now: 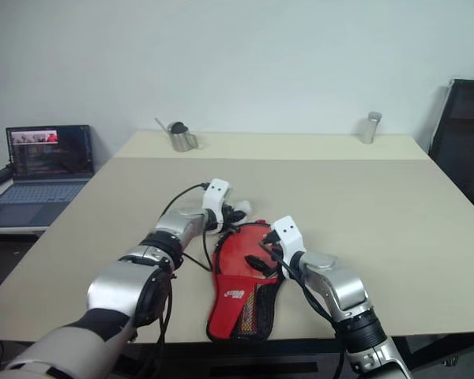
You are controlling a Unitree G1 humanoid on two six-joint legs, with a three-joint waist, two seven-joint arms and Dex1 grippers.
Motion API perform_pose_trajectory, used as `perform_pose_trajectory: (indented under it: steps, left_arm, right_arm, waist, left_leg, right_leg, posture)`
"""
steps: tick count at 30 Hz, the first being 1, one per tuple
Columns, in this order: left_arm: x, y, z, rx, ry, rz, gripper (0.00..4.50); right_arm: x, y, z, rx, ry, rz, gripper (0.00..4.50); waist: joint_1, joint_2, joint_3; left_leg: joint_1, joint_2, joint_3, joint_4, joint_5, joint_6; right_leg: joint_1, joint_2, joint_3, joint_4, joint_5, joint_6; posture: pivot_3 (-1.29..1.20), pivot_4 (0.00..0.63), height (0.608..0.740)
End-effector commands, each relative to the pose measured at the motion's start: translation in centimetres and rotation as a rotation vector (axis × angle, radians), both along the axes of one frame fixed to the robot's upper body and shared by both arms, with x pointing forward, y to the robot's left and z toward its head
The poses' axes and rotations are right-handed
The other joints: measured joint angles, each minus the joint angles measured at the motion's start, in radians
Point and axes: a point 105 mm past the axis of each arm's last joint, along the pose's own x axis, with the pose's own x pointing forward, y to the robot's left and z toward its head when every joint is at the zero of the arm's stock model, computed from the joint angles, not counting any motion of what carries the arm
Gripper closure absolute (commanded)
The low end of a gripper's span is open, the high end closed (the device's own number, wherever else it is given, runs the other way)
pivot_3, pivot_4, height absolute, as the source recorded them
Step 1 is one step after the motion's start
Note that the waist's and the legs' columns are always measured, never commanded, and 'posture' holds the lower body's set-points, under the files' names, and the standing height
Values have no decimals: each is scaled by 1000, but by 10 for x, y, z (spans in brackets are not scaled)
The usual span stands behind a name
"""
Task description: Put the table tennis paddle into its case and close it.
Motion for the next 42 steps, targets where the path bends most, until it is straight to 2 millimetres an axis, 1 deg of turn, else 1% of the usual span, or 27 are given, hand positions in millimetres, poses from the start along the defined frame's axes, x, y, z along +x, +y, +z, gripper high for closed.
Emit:
perform_pose_trajectory:
  steps: [1,3,6,12,15,19,21,25,28,33,35,38,42]
  left_arm:
    - [4,15,26,-52,-81,6,4301]
    - [2,23,33,-89,-95,-4,4301]
    - [-5,28,39,-132,-107,-29,4301]
    - [-26,25,55,-254,-108,-103,4302]
    - [-35,25,54,-243,-100,-117,4302]
    - [-37,31,49,-207,-90,-102,4302]
    - [-35,35,47,-175,-89,-89,4302]
    - [-31,42,39,-87,-87,-89,4302]
    - [-27,45,31,-31,-83,-88,4302]
    - [-18,46,20,73,-70,-108,4302]
    - [-11,44,18,120,-82,-105,4302]
    - [-3,36,21,155,-120,-90,4302]
    - [6,15,29,176,-187,-81,4302]
  right_arm:
    - [-7,-2,-13,-30,41,23,0]
    - [-10,-1,-18,-62,44,46,0]
    - [-13,0,-19,-54,62,68,0]
    - [-12,6,-21,-50,72,89,0]
    - [-9,9,-26,-57,77,89,0]
    - [-10,11,-40,-94,102,103,0]
    - [-10,11,-50,-117,118,103,0]
    - [-9,9,-67,-173,119,96,0]
    - [-9,8,-74,-197,120,95,0]
    - [-9,6,-77,-196,127,80,0]
    - [-10,5,-78,-199,132,81,0]
    - [-13,4,-79,-203,138,84,0]
    - [-15,2,-79,-208,142,82,0]
  waist:
    - [0,0,0]
    - [1,0,0]
    - [2,0,0]
    - [1,-1,-1]
    - [-1,-2,-1]
    - [-1,-3,-2]
    - [-1,-3,-3]
    - [-3,-4,-3]
    - [-3,-6,-4]
    - [-4,-9,-7]
    - [-4,-10,-7]
    - [-3,-11,-8]
    - [-2,-11,-8]
  left_leg:
    - [0,0,0,0,0,0]
    - [0,0,0,0,0,0]
    - [0,0,0,0,0,0]
    - [0,0,0,0,0,-1]
    - [1,0,0,1,1,-1]
    - [5,0,0,0,2,-3]
    - [8,0,0,0,2,-3]
    - [26,1,-1,-2,2,-3]
    - [37,1,-1,-3,2,-3]
    - [37,1,-2,-3,2,-3]
    - [37,1,-2,-3,2,-3]
    - [36,1,-2,-3,2,-3]
    - [35,1,-2,-4,2,-3]
  right_leg:
    - [0,0,0,0,0,0]
    - [0,0,0,0,0,0]
    - [0,0,0,0,0,0]
    - [0,0,0,1,0,0]
    - [0,0,0,3,0,0]
    - [2,0,1,7,0,0]
    - [4,0,1,8,0,0]
    - [22,1,0,5,-1,0]
    - [33,1,0,3,-1,0]
    - [33,1,0,2,-1,1]
    - [33,1,0,1,-1,0]
    - [33,1,-1,0,-1,1]
    - [33,1,-1,-3,-3,5]
  posture:
    - [0,150,740]
    - [0,150,740]
    - [0,150,740]
    - [0,150,740]
    - [0,150,740]
    - [0,150,740]
    - [0,150,740]
    - [0,150,740]
    - [0,150,740]
    - [0,150,740]
    - [0,150,740]
    - [0,150,740]
    - [0,150,740]
